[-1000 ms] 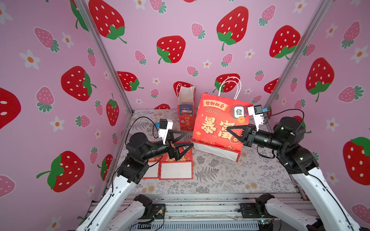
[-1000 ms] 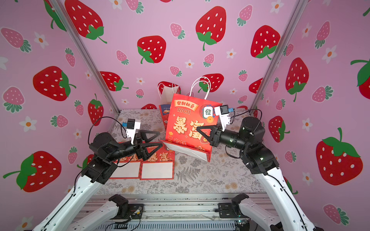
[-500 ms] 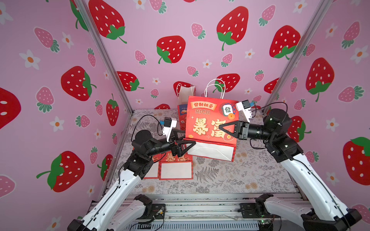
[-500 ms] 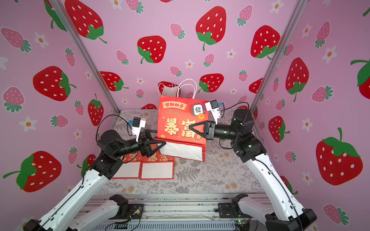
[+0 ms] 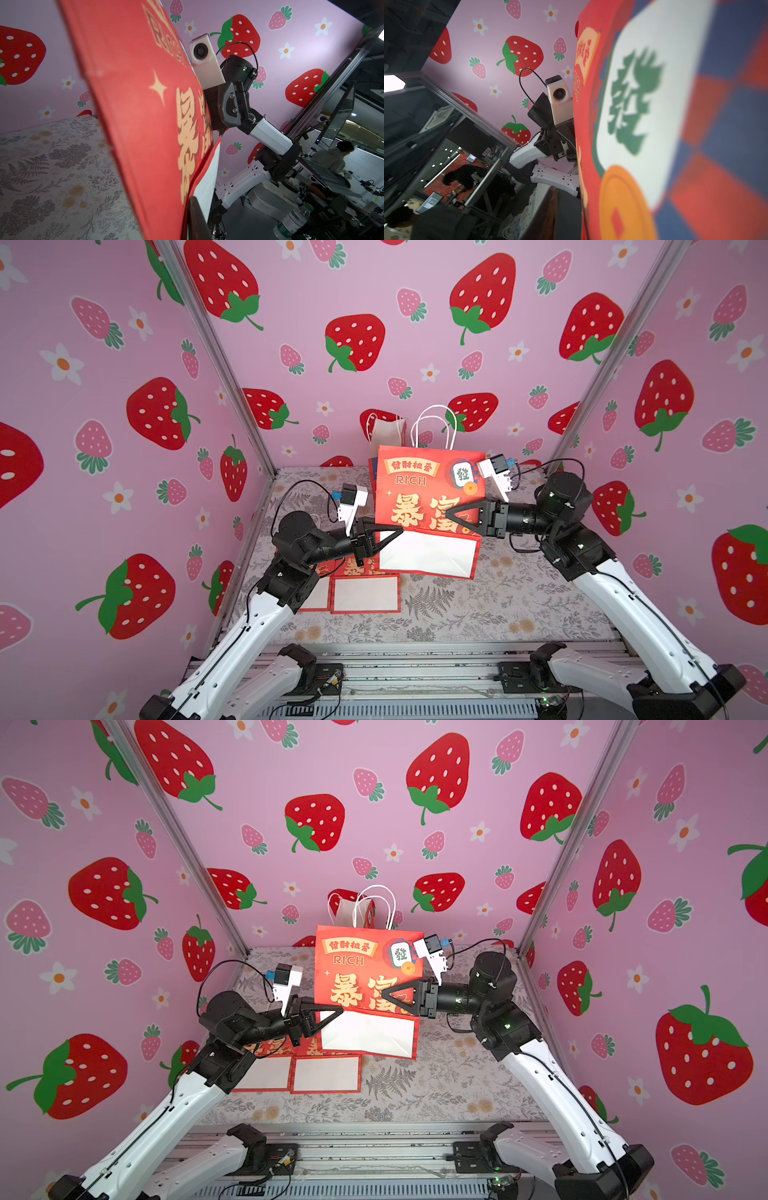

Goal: Put away the paper bag
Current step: Press the paper bag.

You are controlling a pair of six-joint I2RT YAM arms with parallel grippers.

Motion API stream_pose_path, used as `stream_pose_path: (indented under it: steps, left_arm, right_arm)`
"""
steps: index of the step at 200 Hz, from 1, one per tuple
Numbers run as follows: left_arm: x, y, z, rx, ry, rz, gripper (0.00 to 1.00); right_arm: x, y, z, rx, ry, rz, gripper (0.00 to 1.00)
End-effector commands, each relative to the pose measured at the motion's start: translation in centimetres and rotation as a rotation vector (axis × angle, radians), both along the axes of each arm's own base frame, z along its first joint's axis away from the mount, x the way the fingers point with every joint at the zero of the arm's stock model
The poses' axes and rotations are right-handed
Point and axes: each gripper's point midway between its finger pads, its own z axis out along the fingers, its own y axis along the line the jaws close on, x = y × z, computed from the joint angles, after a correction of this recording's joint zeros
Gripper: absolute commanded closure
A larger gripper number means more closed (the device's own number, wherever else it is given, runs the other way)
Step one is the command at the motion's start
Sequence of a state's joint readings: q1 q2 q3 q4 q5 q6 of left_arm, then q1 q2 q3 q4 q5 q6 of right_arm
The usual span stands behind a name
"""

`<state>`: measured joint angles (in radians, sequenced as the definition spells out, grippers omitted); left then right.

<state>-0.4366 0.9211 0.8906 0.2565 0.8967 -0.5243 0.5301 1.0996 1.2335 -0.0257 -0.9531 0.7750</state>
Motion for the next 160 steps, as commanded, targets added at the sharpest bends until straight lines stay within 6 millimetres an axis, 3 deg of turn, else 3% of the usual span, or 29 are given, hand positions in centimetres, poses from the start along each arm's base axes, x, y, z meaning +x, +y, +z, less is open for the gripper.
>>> stream_pose_path:
  steps: [1, 22, 37, 92, 123, 160]
  left_arm:
    - [0.1, 0.0, 0.4, -0.002, -0.021, 0.013, 0.93]
    - [0.5, 0.1, 0.2, 0.005, -0.007, 0.029, 1.00]
    - [0.8, 0.0, 0.3, 0.004, 0.003, 0.038, 1.00]
    - [1.2, 0.4, 0.8, -0.013, 0.012, 0.072, 1.00]
    - [1.1, 0.2, 1.0, -0.021, 0.013, 0.056, 1.00]
    - [1.5, -0.6, -0.1, 0.009, 0.053, 0.007, 1.00]
  right_arm:
    - [-0.2, -0.1, -0.4, -0.026, -0.056, -0.036, 0.45]
    - [-0.1, -0.4, -1.3, -0.054, -0.063, -0.078, 0.23]
    - [0.2, -0.4, -2.0, -0.066, -0.059, -0.103, 0.15]
    - [1.5, -0.7, -4.5, -0.088, -0.056, -0.202, 0.20]
    - [1.6, -0.6, -4.2, -0.060, -0.069, -0.206, 0.39]
    - [1.8, -0.6, -3.9, -0.045, -0.083, -0.217, 0.72]
